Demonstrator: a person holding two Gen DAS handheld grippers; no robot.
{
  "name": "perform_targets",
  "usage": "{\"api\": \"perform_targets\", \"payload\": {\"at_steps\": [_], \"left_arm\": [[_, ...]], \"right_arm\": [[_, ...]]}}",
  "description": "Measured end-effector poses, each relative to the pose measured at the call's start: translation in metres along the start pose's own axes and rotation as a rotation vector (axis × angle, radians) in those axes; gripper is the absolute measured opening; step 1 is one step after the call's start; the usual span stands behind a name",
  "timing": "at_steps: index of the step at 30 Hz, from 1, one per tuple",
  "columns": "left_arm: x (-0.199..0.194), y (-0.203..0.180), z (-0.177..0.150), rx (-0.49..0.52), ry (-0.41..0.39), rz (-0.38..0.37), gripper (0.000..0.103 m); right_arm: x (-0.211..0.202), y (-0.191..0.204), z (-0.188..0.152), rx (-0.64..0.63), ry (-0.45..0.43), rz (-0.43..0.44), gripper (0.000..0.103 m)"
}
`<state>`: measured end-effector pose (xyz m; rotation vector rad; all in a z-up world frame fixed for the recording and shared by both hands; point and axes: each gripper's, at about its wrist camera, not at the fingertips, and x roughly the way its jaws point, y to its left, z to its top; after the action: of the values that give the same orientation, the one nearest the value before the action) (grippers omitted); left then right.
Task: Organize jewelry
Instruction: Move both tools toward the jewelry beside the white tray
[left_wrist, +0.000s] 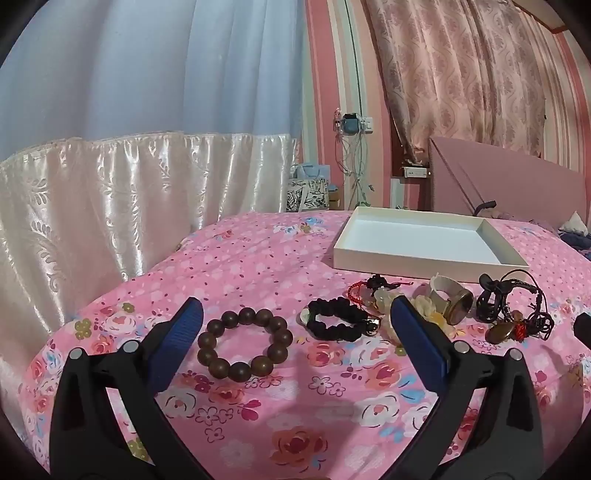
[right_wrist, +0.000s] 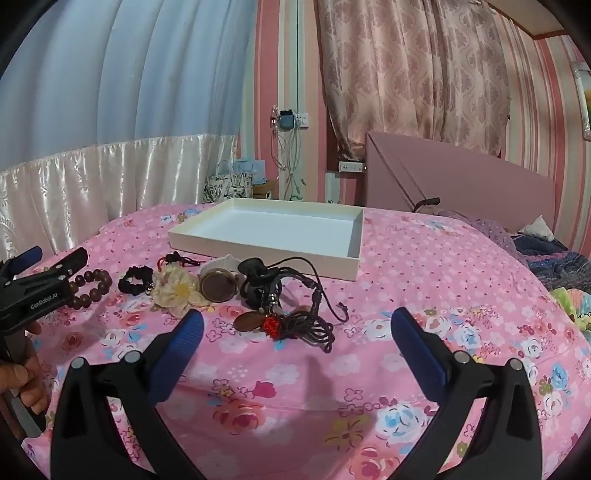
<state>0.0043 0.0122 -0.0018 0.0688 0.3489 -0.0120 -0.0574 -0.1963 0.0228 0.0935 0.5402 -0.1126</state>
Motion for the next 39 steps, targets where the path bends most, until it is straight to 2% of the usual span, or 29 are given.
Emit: {"api": "perform_targets", "payload": {"at_steps": [16, 24, 29, 31, 34, 37, 39], "left_arm": [[-0.001, -0.001, 0.002, -0.001, -0.005, 0.004, 0.100], [-0.007, -0.003, 0.002, 0.005, -0.024, 0.000, 0.100], [-0.007, 0.008, 0.001, -0.027, -0.031, -0.022, 0.100], [-0.007, 0.011, 0.001, -0.041, -0.033, -0.036, 0.100], [-0.008, 0.011, 0.000, -0.048, -0.030, -0.053, 0.100], [-0.007, 0.011, 0.001, -0.054, -0.029, -0.074, 0.100], [-0.007, 0.011, 0.001, -0.059, -0.023, -0.093, 0.100]], "right_arm": [[-0.005, 0.007, 0.004, -0.001, -0.011, -0.031, 0.101], [-0.026, -0.021, 0.001, 0.121, -0.088, -0.017, 0.101], [-0.029, -0.016, 0.003, 0.101, -0.091, -0.037, 0.101], [-0.026, -0.015, 0.002, 0.085, -0.079, -0.012, 0.101], [-0.017, -0.017, 0.002, 0.092, -0.038, -0.023, 0.101], [-0.004, -0.024, 0.005, 0.114, 0.009, -0.055, 0.101], [0.004, -0.031, 0.008, 0.109, 0.027, -0.108, 0.101]]}}
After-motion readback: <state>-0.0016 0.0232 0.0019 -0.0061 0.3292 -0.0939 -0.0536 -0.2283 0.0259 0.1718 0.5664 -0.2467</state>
